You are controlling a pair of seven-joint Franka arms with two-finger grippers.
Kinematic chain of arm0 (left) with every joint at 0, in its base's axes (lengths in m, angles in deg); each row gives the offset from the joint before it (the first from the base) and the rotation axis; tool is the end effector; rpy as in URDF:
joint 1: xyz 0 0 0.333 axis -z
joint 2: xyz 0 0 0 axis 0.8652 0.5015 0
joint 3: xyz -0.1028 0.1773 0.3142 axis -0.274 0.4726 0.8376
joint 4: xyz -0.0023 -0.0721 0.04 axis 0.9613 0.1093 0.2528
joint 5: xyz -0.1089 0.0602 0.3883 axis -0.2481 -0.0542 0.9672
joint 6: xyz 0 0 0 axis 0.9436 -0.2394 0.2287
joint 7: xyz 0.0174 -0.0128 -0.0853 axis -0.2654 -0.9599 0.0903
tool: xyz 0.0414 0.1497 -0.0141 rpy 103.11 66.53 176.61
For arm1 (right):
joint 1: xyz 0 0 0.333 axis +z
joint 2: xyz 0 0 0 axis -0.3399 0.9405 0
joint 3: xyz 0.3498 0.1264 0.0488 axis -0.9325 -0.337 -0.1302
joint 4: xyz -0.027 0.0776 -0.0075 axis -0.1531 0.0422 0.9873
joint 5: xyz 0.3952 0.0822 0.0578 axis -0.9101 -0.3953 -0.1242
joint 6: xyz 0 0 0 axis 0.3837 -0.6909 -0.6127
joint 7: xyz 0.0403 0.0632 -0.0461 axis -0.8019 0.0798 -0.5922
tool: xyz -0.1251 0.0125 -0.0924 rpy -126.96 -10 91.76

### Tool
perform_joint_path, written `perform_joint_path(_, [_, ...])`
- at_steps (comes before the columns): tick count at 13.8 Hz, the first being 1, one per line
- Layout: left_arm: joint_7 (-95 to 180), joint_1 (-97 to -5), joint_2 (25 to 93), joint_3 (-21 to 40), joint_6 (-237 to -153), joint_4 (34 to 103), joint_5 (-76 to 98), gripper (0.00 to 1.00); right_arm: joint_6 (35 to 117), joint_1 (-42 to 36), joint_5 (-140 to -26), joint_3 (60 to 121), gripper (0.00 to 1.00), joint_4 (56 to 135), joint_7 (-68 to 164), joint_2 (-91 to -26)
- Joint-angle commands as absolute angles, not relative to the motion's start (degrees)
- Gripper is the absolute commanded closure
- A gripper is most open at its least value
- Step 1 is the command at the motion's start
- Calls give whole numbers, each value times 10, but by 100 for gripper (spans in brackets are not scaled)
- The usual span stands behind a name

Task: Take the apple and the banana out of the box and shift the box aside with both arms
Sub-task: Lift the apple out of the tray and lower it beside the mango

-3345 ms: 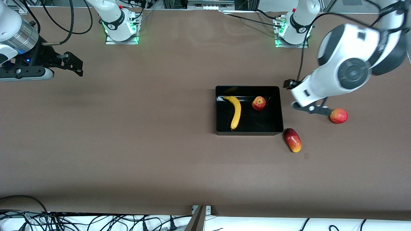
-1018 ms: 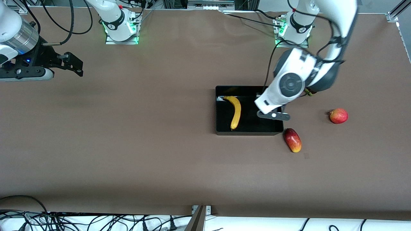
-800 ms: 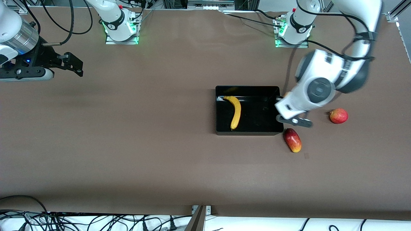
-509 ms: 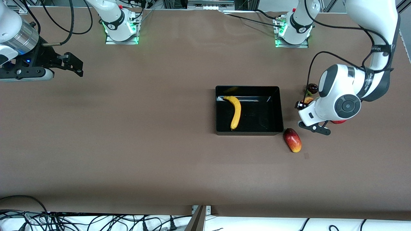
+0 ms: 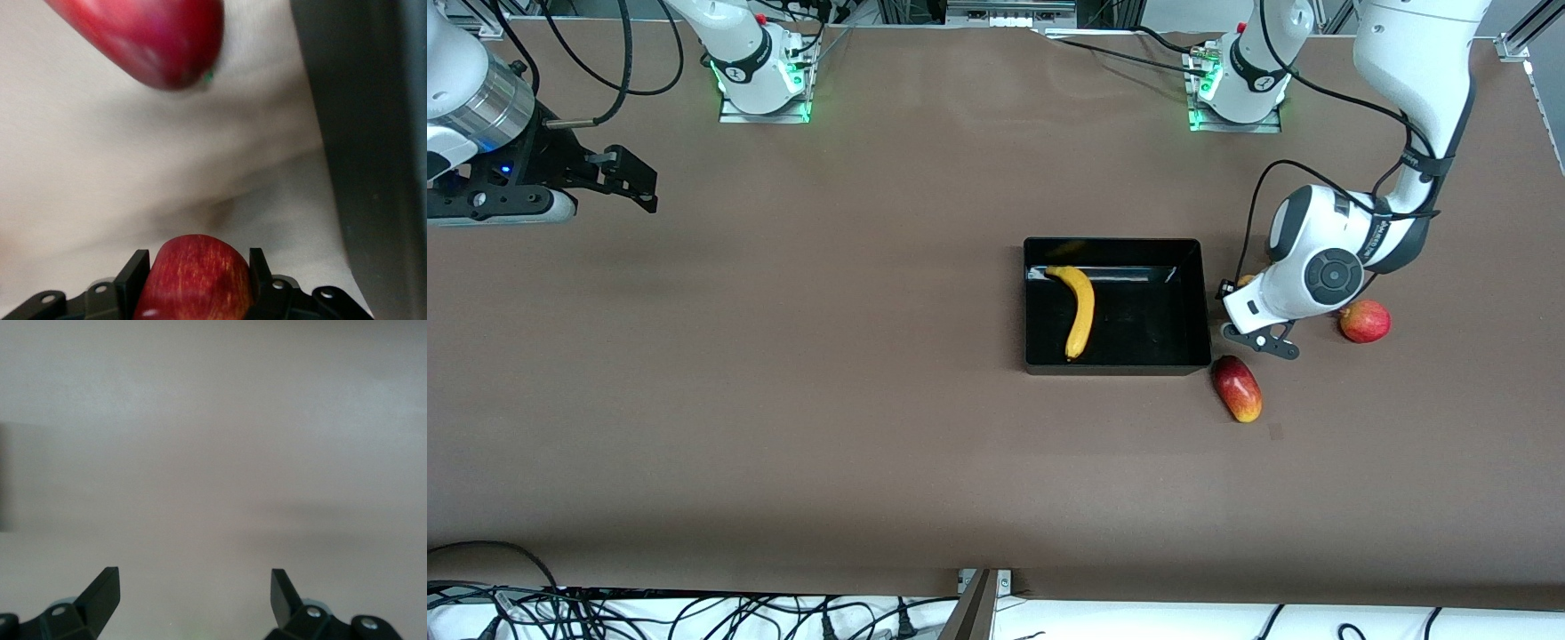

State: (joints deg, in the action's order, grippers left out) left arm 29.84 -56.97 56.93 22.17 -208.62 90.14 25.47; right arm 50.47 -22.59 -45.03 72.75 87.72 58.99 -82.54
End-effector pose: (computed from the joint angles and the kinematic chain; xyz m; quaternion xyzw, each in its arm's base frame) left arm 0.5610 -0.0772 0.1882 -0.9787 0.1592 0.1288 0.0139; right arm 0.5610 0.0884 0.6235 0.9995 0.0282 -0.0103 0.0112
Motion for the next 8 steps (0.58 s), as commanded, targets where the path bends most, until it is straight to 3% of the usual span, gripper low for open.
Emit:
perform_joint_path(1, [291,-575,575,217,-2105,907,264,75,499,-229,-447,723,0,867,596,-823])
perform_joint_path(2, [291,-575,575,217,-2105,907,264,56,499,-229,-447,723,0,867,596,-823])
perform_joint_path(3, [291,-576,575,218,-2106,907,264,12,499,-229,-447,723,0,867,596,-823])
perform_joint_path(4, [291,-576,571,217,-2105,907,264,0,499,-229,-447,723,0,867,596,-823])
perform_joint_path(8, [290,-576,507,216,-2051,879,264,0,499,-229,-447,723,0,867,596,-823])
